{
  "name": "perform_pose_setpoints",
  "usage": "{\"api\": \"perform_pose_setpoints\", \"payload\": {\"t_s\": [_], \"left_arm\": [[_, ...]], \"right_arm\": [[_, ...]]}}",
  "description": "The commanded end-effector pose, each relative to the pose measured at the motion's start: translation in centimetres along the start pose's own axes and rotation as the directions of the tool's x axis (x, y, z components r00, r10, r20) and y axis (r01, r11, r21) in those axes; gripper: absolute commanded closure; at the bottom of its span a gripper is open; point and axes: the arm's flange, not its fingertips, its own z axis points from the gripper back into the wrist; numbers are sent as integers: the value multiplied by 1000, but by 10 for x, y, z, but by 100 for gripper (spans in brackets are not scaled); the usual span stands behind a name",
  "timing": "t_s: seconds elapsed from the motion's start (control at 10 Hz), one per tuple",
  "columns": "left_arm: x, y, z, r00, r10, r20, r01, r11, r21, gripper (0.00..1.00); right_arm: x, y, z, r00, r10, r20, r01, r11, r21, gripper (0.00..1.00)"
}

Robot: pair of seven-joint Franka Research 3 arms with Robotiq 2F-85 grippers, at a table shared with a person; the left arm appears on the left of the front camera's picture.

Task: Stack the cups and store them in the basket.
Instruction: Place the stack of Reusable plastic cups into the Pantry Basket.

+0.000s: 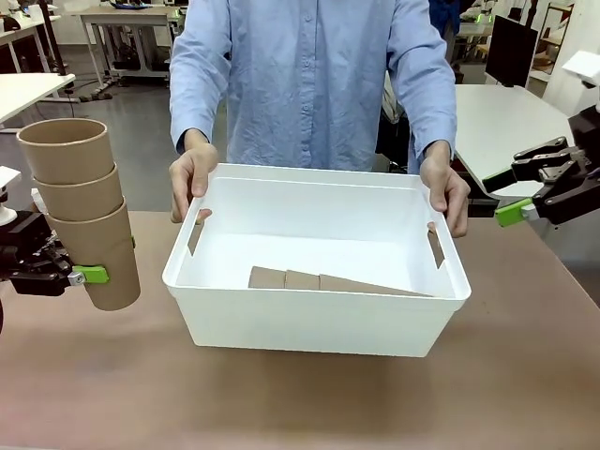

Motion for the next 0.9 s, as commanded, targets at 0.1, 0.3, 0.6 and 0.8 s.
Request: {"api": "perform_pose_setpoints", "payload": {"t_s": [0.1,0.3,0.6,0.8], "left_arm": [[4,-1,0,1000,-8,11,8,1000,-2,15],[4,-1,0,1000,-8,11,8,1000,-2,15],[4,-1,0,1000,-8,11,8,1000,-2,15],[4,-1,0,1000,-8,11,8,1000,-2,15]], "right_arm": [[0,-3,0,1000,12,13,-12,1000,7,0],[0,-3,0,1000,12,13,-12,1000,7,0],[0,-3,0,1000,12,13,-12,1000,7,0],[0,-3,0,1000,12,13,-12,1000,7,0]]}}
